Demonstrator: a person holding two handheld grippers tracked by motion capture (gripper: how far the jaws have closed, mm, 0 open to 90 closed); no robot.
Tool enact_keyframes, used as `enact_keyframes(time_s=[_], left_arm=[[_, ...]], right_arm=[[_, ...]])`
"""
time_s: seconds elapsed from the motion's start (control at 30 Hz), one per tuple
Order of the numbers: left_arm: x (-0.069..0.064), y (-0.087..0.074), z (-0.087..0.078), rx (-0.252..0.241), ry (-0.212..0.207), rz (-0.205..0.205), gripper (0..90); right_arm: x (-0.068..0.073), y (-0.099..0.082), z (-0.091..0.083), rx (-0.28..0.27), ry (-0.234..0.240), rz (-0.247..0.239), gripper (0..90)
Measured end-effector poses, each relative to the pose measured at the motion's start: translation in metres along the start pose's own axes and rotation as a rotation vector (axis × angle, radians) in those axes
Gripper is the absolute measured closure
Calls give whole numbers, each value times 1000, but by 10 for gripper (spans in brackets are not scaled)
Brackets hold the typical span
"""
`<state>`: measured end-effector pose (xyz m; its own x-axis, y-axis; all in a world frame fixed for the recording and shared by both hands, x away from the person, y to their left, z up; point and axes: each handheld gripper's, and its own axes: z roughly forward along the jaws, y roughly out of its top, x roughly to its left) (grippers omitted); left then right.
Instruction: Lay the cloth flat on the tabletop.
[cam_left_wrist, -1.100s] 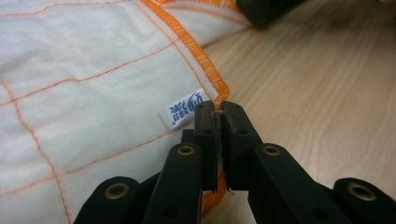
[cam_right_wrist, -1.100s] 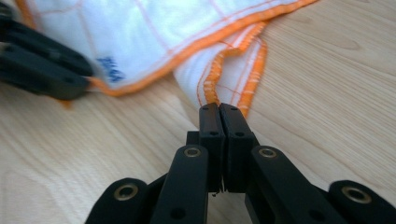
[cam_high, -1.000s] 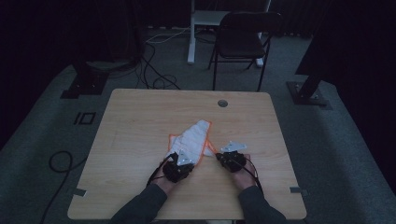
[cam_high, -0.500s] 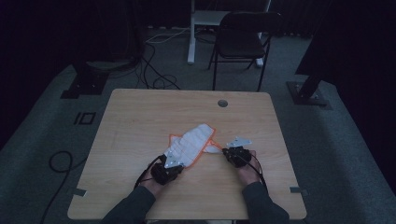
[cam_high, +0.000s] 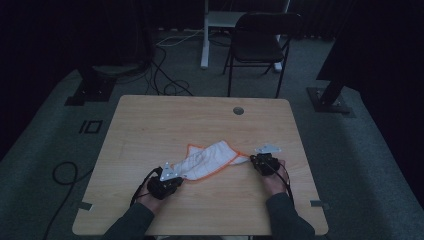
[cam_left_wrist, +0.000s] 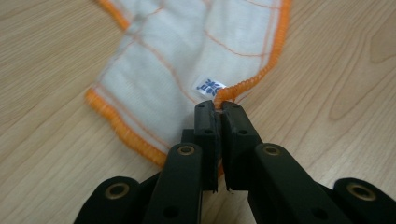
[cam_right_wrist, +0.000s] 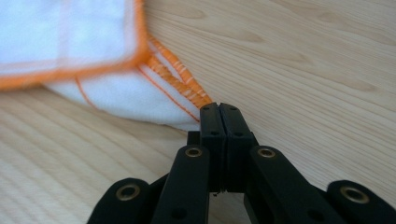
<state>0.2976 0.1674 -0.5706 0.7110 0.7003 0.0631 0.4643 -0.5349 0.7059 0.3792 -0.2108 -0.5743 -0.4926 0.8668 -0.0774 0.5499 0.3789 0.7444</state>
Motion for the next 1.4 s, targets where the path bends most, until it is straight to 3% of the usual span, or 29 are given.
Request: enact_keyframes(time_s=[0.3, 0.33, 0.37, 0.53, 0.73, 0.87, 0.93, 0.97, 1.07, 1.2, 1.4], left_arm=[[5, -7, -6, -12, 16, -33, 826], [4, -6, -6, -5, 16, -30, 826], [3, -5, -6, -5, 18, -31, 775], [1, -1, -11, -30, 29, -37, 723], [3, 4, -19, -59, 44, -45, 723], [13, 2, -27, -72, 90, -89, 727], [13, 2, -27, -72, 90, -89, 733], [22, -2, -34, -86, 152, -120, 763], [30, -5, -40, -102, 174, -156, 772], [34, -7, -40, -84, 167, -173, 765], [30, -8, -27, -43, 136, -182, 682]], right_arm=[[-1, 0, -5, -3, -27, 11, 843], [-1, 0, -5, -3, -27, 11, 823], [5, 3, -16, -45, -25, 5, 749], [19, 7, -25, -67, 17, -39, 742], [33, 9, -21, -63, 61, -62, 750], [41, 13, -13, -60, 82, -65, 712], [42, 13, -11, -56, 82, -68, 712], [43, 13, -6, -44, 88, -63, 710], [43, 12, -2, -34, 91, -56, 707], [44, 13, -1, -31, 95, -56, 705], [46, 16, 4, -12, 107, -56, 674]])
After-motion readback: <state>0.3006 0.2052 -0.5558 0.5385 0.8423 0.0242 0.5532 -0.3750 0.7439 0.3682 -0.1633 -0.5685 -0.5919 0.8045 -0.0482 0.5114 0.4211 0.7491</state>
